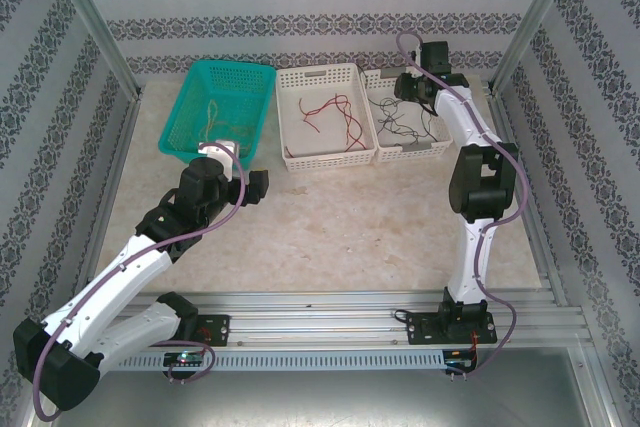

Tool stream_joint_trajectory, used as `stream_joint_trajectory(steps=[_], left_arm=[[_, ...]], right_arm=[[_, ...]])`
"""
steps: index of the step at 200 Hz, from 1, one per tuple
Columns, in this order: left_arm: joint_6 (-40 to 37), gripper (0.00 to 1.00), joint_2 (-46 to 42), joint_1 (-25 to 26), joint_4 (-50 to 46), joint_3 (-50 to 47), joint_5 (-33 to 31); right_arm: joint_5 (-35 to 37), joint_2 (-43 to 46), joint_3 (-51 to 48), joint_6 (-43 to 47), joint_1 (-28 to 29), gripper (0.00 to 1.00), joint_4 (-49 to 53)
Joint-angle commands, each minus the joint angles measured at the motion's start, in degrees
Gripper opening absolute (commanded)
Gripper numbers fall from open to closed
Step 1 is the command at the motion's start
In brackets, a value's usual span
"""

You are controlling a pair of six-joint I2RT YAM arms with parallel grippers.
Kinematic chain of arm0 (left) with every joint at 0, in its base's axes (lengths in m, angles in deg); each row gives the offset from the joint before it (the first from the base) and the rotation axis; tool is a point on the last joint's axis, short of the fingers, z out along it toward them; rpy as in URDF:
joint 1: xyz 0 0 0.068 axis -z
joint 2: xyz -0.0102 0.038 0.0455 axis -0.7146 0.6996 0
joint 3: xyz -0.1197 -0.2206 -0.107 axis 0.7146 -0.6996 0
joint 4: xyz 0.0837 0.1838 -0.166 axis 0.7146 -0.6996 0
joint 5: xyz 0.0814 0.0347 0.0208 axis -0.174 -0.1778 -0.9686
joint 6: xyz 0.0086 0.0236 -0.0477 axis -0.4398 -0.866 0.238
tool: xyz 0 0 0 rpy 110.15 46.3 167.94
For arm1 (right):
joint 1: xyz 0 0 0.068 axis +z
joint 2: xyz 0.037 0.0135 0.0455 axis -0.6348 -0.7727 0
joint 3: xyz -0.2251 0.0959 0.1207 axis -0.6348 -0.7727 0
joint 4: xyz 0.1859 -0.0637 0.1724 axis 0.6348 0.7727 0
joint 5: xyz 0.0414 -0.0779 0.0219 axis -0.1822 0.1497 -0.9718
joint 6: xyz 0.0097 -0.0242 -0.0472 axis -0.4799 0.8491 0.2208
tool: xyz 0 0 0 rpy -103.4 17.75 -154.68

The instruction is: Untangle the cables

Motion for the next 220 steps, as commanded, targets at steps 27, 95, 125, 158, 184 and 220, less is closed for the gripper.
stream_joint_trajectory(steps=[27, 95, 125, 158, 184, 220], left_arm=[[-0.62, 1.0, -0.24, -0.32, 1.03, 0.43, -0.73], [1.74, 1.0, -1.59, -0.49, -2.71, 2.49, -10.72], [3.51, 1.0, -6.62, -1.64, -1.74, 0.8, -19.22], [3.82, 1.0, -10.68, -2.4, -0.23, -0.87, -22.1], [3.67, 1.0, -10.59, -2.47, -0.33, -0.71, -21.83], [3.14, 1.0, -9.73, -2.53, -0.37, -0.45, -20.22]], right_arm=[[-6.37, 6.95, -5.02, -3.69, 3.49, 0.49, -3.64], [-8.4, 12.3, -11.34, -11.14, 4.94, 0.53, -7.56], [-13.45, 13.87, -10.34, -13.13, 6.62, 0.54, -7.57], [-5.92, 16.74, -12.25, -14.25, 7.74, 0.57, -6.86], [-8.79, 13.96, -11.71, -15.92, 6.95, 0.57, -6.58], [-9.03, 14.17, -15.62, -15.82, 6.21, 0.59, -7.42]])
